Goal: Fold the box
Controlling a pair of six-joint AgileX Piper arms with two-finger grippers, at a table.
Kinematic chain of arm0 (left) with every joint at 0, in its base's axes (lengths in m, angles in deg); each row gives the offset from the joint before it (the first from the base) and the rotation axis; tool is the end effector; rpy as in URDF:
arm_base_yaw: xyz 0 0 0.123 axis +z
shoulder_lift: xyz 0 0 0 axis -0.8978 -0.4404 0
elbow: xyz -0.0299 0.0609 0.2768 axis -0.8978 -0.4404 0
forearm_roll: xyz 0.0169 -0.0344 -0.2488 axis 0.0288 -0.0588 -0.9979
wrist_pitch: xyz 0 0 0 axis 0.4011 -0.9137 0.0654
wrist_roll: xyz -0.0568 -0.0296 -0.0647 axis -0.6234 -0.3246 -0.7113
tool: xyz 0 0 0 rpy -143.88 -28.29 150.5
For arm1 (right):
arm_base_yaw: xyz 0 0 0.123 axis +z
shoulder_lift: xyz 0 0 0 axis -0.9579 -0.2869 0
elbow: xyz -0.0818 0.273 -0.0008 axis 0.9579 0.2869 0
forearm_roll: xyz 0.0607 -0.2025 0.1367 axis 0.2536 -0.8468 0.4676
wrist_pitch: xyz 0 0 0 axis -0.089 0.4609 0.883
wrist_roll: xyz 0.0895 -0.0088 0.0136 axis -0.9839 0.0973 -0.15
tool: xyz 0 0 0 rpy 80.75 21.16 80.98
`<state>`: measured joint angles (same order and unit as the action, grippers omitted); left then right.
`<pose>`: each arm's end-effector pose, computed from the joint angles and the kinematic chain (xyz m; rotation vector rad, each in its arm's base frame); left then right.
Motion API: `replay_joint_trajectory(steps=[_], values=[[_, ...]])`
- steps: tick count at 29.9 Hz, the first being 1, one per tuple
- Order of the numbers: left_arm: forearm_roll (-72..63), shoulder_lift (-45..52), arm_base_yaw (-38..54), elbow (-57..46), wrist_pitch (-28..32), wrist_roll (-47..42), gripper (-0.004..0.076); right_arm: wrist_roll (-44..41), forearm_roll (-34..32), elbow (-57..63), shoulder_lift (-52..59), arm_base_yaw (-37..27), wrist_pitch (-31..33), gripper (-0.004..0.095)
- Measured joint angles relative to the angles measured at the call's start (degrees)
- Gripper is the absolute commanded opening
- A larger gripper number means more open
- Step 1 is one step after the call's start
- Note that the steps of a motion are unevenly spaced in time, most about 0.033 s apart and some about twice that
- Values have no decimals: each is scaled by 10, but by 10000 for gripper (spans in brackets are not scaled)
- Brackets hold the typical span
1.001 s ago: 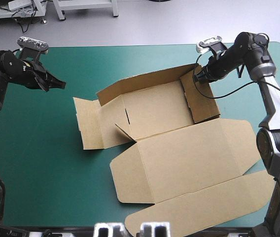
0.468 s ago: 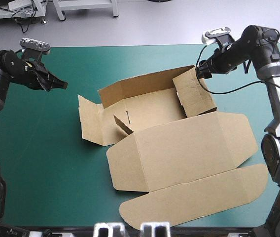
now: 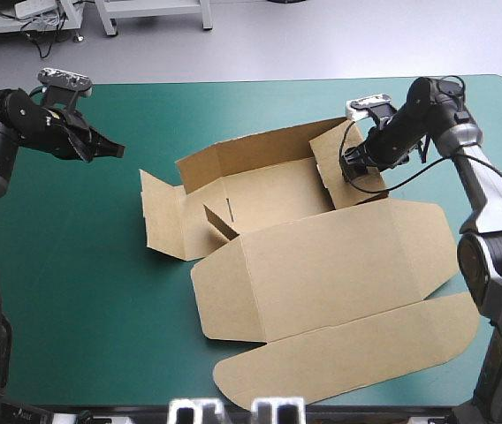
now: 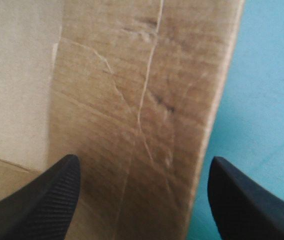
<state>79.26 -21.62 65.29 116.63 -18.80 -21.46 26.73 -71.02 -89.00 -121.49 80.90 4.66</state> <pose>0.3360 -0.0035 0.3917 0.3936 2.4793 -0.0318 0.4159 0.0796 0.2835 -0.6286 2.7677 0.3542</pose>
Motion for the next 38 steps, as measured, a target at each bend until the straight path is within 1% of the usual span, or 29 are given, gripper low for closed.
replay_joint_trajectory(steps=[2,4,7,9,10,15,18,23,26,29,33,35,38], values=[[0,-4,0,0,0,0,-9,0,1,0,-20,0,-2,527],[0,-7,0,0,0,0,-9,-9,2,0,-37,0,-3,412],[0,-8,0,0,-1,0,-9,-15,0,-10,-49,0,-3,165],[0,-8,0,0,-2,0,-9,-12,-3,-25,-50,0,-2,20],[0,-8,0,0,-2,0,-9,-8,-3,-35,-51,2,-3,-16],[-2,-10,0,0,1,0,-9,10,-6,-96,-51,1,-2,-19],[-2,-12,0,0,12,-5,-9,12,9,-133,-50,-13,0,-19],[13,-12,0,0,49,-33,-9,23,81,-149,-15,-77,0,-19],[51,-12,0,0,87,-69,-9,35,116,-149,19,-123,0,-19],[83,-12,0,0,123,-113,-9,50,143,-152,48,-152,0,-18],[63,-14,1,0,157,-128,-9,60,163,-153,71,-163,6,-19],[41,-18,1,0,166,-120,-8,68,181,-153,73,-163,7,-19],[-14,-33,1,0,170,-86,-8,82,219,-153,73,-163,7,-19]])
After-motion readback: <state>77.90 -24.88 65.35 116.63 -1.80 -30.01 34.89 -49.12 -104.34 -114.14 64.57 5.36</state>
